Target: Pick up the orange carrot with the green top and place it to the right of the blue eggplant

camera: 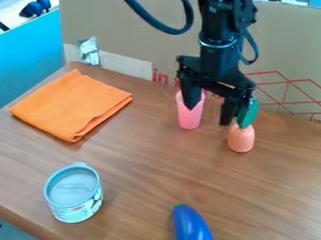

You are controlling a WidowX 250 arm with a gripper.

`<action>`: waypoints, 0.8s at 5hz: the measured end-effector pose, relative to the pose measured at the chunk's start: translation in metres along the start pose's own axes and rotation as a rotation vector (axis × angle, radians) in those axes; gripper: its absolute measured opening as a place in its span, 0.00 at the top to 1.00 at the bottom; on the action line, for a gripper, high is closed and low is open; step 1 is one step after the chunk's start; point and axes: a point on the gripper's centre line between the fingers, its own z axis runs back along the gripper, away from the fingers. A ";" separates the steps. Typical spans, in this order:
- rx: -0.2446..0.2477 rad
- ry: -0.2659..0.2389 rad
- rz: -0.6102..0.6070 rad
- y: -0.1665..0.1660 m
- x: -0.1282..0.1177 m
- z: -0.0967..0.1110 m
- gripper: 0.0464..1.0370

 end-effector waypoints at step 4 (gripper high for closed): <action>-0.069 0.032 -0.055 -0.017 0.027 -0.025 0.04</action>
